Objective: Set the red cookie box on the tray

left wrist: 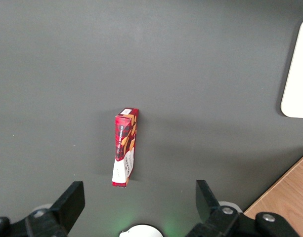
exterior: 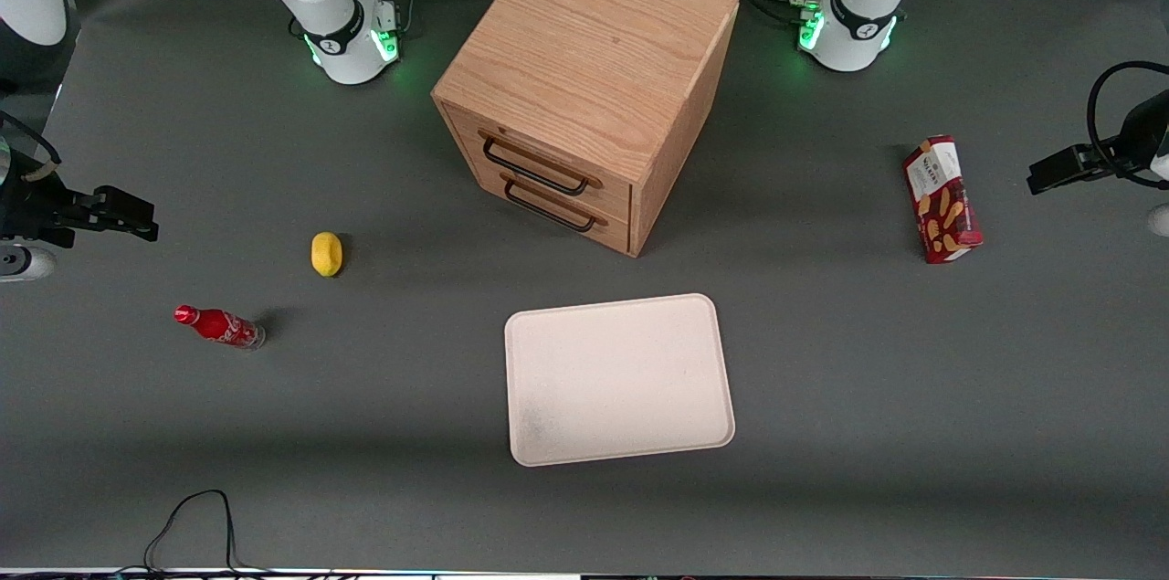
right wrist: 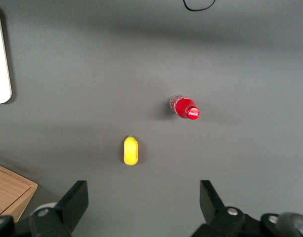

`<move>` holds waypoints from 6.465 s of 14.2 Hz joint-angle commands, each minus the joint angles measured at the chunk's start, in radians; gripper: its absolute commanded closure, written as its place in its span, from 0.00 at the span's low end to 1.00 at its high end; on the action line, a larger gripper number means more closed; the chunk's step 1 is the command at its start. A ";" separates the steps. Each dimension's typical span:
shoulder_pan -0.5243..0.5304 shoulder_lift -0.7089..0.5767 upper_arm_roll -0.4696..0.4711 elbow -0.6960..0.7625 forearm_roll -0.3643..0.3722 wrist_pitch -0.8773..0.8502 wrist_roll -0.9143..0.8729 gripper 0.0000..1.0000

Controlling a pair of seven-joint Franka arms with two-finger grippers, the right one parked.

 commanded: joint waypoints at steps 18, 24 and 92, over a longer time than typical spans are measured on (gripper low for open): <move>-0.011 0.014 -0.016 0.034 0.002 -0.095 0.016 0.00; 0.004 0.006 -0.014 0.029 0.002 -0.097 0.027 0.00; 0.222 -0.149 -0.016 -0.637 0.026 0.381 0.289 1.00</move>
